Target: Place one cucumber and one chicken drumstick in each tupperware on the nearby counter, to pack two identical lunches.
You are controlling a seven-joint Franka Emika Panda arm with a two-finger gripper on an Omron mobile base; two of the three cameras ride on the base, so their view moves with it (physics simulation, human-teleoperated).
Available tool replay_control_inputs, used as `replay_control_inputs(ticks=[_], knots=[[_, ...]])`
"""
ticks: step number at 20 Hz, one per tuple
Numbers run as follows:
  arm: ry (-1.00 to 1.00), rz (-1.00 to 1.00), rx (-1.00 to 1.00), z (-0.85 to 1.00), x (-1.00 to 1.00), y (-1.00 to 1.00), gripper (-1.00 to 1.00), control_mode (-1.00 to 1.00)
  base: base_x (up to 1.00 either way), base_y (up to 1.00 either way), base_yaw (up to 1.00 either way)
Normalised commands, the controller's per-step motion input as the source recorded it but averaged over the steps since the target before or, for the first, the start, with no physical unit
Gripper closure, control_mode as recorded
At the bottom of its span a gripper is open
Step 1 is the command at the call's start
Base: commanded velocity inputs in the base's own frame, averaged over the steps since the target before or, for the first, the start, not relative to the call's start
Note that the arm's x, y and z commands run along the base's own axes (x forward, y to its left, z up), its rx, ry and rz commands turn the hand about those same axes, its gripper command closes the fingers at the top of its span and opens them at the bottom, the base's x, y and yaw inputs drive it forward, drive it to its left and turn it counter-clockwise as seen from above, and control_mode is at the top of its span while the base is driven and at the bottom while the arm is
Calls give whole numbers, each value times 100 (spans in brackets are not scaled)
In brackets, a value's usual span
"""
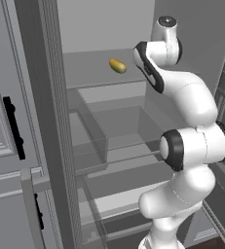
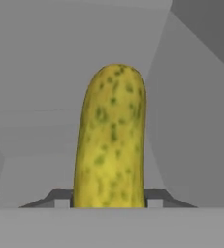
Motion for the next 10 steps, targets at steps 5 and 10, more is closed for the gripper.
replay_control_inputs(ticks=[5,10], knots=[[0,4,0,-3,-92,13,100,-100,0,0,0],[0,6,0,7,-100,12,100,-100,0,0,0]])
